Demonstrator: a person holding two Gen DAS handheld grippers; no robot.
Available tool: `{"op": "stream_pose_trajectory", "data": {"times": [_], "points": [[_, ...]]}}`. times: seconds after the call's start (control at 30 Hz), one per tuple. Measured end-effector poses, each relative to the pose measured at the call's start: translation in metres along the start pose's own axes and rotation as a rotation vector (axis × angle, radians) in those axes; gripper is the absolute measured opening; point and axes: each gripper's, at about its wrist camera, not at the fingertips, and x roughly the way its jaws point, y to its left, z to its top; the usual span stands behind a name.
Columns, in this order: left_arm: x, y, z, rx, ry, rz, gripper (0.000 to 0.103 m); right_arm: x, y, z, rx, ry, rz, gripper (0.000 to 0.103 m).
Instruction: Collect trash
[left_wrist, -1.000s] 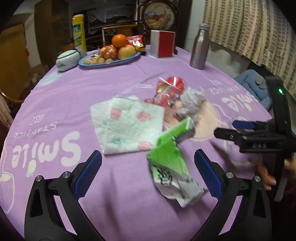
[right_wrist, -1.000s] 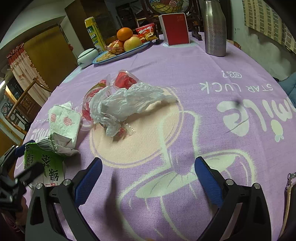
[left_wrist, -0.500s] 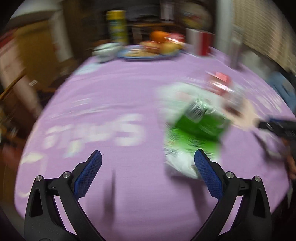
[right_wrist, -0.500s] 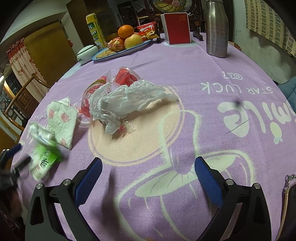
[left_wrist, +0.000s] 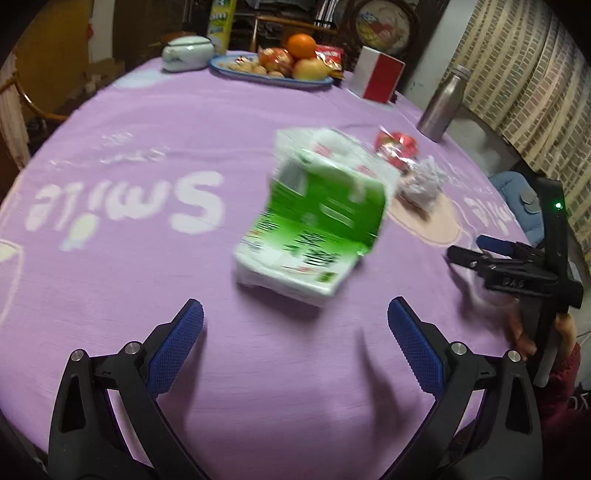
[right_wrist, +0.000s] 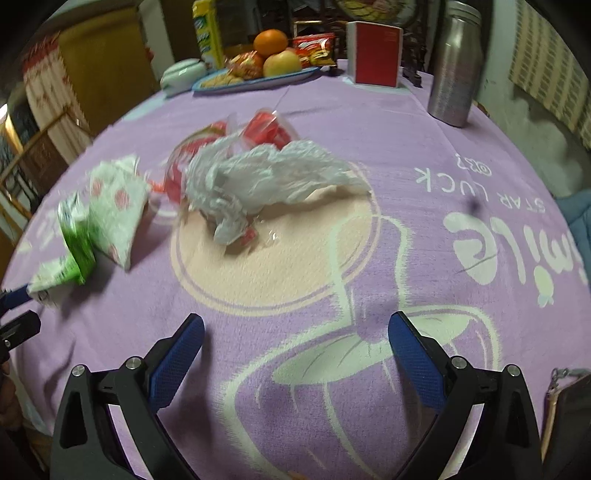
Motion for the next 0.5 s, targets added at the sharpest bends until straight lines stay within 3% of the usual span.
{"op": "stream_pose_trajectory", "data": {"times": [0.13,0.2,0.3,0.4,0.5], "points": [[0.015,-0.011,0.007,0.049,-0.004,0.1,0.096,0.002,0.007,0.0,-0.047,0.013,-0.015,0.099],[0.027,-0.003,0.016,0.019,0.033,0.153,0.096,0.002,0.006,0.0,-0.046,0.012,-0.012,0.099],[0.02,0.028,0.027,-0.056,0.009,0.209,0.096,0.0,0.006,0.0,-0.046,0.011,-0.009,0.099],[-0.008,0.072,0.032,-0.126,-0.065,0.362,0.096,0.0,0.007,-0.001,-0.043,0.008,-0.005,0.099],[-0.027,0.103,0.031,-0.195,-0.085,0.464,0.096,-0.001,0.006,-0.001,-0.04,0.004,0.008,0.099]]}}
